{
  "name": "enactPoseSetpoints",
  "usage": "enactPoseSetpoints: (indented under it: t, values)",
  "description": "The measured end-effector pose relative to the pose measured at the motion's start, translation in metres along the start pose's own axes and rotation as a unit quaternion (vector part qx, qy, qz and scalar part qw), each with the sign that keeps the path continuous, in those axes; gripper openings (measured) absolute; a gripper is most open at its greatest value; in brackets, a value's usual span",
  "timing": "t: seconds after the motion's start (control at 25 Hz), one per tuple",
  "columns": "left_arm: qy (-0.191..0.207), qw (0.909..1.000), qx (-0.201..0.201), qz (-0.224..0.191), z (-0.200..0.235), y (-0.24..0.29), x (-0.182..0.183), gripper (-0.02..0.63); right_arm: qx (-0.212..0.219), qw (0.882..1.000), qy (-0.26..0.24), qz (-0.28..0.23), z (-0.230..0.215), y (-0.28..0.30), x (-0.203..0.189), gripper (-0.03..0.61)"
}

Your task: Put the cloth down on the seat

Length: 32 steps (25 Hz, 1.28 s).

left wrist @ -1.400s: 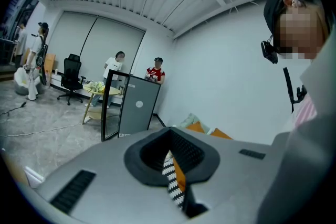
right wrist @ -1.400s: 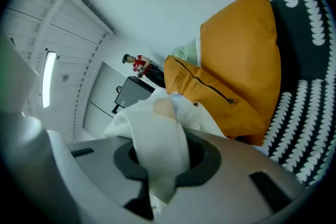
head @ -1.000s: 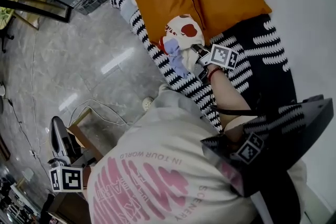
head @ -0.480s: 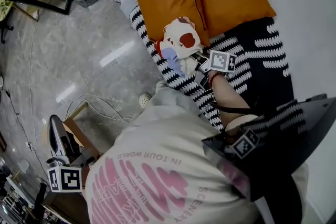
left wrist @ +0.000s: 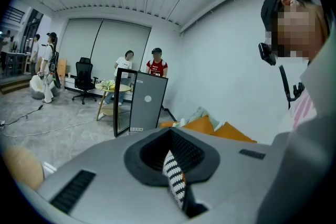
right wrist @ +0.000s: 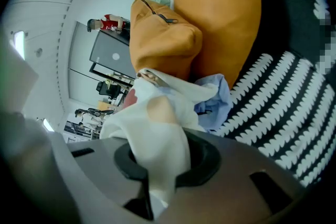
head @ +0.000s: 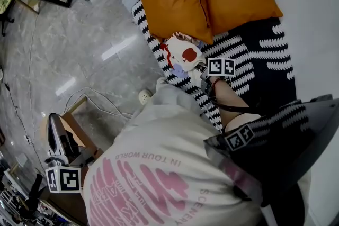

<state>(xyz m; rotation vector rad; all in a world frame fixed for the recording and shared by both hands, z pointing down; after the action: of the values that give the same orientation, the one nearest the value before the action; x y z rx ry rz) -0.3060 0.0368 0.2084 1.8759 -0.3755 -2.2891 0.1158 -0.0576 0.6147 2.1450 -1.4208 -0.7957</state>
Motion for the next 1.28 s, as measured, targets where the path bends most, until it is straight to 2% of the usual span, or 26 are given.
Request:
enactPoseSetpoints:
  t: [0.12,0.2,0.36,0.48,0.56,0.64,0.8,1.0,1.12,1.28]
  values:
    - [0.003,1.0000,0.000,0.003,-0.002,0.001,0.002,0.009,-0.051,0.998,-0.002,0.027,-0.020,-0.002,-0.011,0.077]
    - [0.005,0.9999,0.007,0.007,-0.001,0.000,-0.001,0.009,-0.094,0.994,-0.024,0.055,-0.034,-0.003,-0.019,0.077]
    - [0.004,0.9998,0.013,0.014,-0.001,-0.001,-0.005,0.009,-0.172,0.976,-0.069,0.113,-0.055,-0.002,-0.029,0.077]
    - [0.005,0.9995,0.020,0.022,-0.003,-0.002,-0.004,0.009,-0.212,0.963,-0.082,0.148,-0.058,-0.002,-0.032,0.077]
    - [0.007,0.9993,0.026,0.026,-0.002,-0.004,-0.004,0.009,-0.229,0.951,-0.112,0.176,-0.056,0.001,-0.037,0.077]
    - [0.007,0.9990,0.032,0.031,-0.003,-0.004,-0.005,0.009,-0.236,0.940,-0.141,0.200,-0.055,0.005,-0.042,0.077]
    - [0.012,0.9983,0.041,0.040,-0.012,-0.004,-0.016,0.009,-0.236,0.932,-0.160,0.223,-0.064,0.017,-0.048,0.077]
    - [0.027,0.9963,0.056,0.060,-0.014,-0.001,-0.018,0.009,-0.240,0.897,-0.250,0.275,-0.063,0.026,-0.049,0.077]
    - [0.051,0.9951,0.052,0.067,-0.017,0.001,-0.017,0.009,-0.231,0.899,-0.248,0.277,-0.066,0.028,-0.050,0.077]
    - [0.072,0.9906,0.079,0.085,-0.011,-0.004,-0.014,0.009,-0.223,0.903,-0.236,0.282,-0.069,0.030,-0.057,0.077]
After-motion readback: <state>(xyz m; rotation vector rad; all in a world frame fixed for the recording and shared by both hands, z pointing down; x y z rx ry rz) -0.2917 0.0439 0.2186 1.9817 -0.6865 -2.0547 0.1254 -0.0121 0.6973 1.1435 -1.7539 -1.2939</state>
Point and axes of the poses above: the fingertips, and each gripper's own axes: y forward along the fingers, z to its left, x out of its top, the point moved 4 cm from there along -y, backward along the fingers, and after that the axes turned 6 degrees about -z, right-handed, at the moved point
